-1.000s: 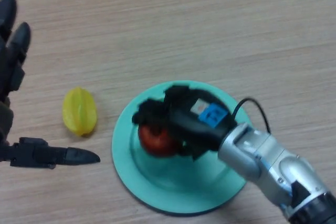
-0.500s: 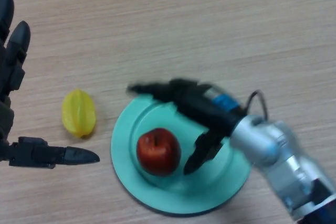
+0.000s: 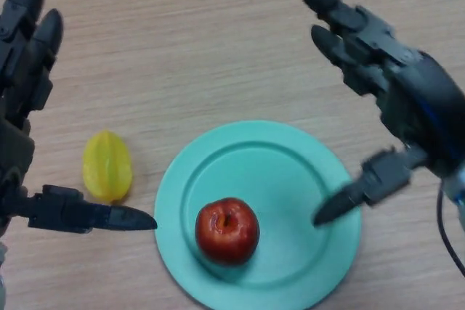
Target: Pick up the red apple and place it on the plate
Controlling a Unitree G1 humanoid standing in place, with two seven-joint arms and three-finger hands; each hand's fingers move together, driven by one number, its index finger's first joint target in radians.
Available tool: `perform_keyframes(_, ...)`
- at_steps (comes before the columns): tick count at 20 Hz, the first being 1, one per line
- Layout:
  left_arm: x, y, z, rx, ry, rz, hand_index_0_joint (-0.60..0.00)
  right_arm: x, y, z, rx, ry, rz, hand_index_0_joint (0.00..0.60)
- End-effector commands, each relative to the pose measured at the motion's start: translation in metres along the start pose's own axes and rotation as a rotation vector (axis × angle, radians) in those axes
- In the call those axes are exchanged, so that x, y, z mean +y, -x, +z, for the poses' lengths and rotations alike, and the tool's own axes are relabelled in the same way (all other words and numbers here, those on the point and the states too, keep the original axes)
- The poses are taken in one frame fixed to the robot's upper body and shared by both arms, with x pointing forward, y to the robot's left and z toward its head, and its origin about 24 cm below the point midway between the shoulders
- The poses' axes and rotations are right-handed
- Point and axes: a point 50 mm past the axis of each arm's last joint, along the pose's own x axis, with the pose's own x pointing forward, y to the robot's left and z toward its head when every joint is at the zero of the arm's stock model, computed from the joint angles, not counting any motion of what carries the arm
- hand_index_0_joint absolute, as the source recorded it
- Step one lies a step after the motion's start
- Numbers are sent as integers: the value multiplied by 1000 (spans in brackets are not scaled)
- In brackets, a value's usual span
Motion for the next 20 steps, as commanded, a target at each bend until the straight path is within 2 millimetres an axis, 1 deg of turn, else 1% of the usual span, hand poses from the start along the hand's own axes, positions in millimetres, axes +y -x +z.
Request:
perform_keyframes(1,5,0,24,-127,-66,-1,0,-15,16,31,-166,31,-90,0)
perform_keyframes(2,4,0,24,-123,-61,-15,0,-15,23,33,-158,13,-94,0)
perform_keyframes(4,1,2,21,-107,-54,-30,0,-15,28,36,-153,-4,-93,0)
perform_keyframes(8,-4,4,20,-85,-38,-47,0,-15,29,33,-143,-4,-97,0)
perform_keyframes(12,-4,5,20,-87,-3,-49,0,-16,31,34,-118,-5,-90,0)
perform_keyframes(20,-5,7,21,-71,-25,-19,0,-19,32,34,-121,-10,-76,0)
